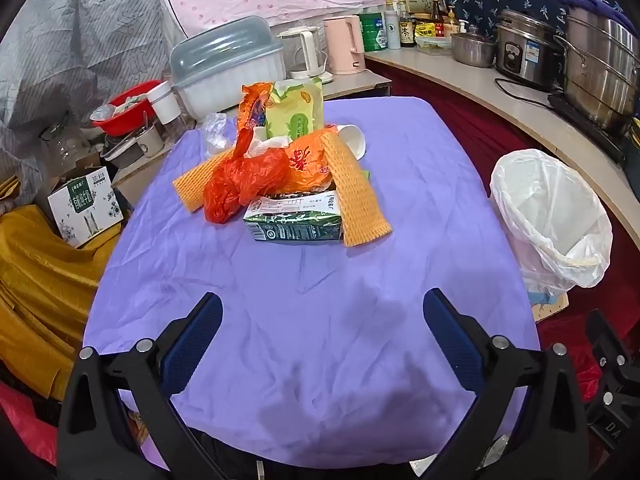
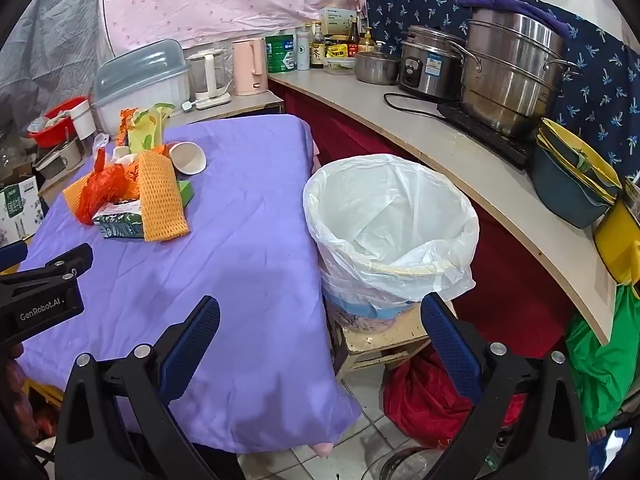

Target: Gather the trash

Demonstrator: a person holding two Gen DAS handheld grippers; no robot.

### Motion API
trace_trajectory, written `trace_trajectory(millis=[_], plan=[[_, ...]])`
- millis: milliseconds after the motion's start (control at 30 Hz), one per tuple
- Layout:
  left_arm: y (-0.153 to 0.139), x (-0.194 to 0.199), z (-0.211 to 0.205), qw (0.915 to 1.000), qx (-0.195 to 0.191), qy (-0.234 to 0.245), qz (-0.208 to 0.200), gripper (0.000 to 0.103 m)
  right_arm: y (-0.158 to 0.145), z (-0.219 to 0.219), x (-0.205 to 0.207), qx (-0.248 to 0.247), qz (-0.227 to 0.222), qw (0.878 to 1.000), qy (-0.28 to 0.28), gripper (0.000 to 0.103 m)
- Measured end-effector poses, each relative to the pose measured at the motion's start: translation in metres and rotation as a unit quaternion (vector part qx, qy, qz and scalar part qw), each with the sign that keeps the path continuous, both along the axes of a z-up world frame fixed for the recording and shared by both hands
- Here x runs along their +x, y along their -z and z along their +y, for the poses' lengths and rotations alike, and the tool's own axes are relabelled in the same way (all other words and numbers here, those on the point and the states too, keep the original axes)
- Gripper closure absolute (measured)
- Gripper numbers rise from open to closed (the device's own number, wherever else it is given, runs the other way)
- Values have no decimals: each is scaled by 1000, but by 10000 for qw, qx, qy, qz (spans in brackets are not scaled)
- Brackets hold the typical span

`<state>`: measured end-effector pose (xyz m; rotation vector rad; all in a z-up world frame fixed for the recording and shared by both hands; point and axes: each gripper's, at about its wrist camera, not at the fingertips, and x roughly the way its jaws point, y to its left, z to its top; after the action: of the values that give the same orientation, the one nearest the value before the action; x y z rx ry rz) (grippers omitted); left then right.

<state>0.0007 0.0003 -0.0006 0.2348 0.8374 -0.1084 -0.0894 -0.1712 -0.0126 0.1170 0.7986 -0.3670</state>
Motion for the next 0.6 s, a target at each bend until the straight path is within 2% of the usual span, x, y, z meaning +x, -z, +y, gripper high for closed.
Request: trace_trajectory(millis=[133, 200, 600], plan=[[1, -1, -1, 10000, 56, -19, -56, 7, 0, 0, -2, -40, 10, 10000, 6, 7], [13, -7, -4, 10000, 64, -22, -50, 7, 0, 0, -2, -47, 20, 10000, 31, 7], [-3, -10, -3, 10000, 70, 11, 11, 7, -3, 3, -3, -16, -32, 10000, 23, 7]])
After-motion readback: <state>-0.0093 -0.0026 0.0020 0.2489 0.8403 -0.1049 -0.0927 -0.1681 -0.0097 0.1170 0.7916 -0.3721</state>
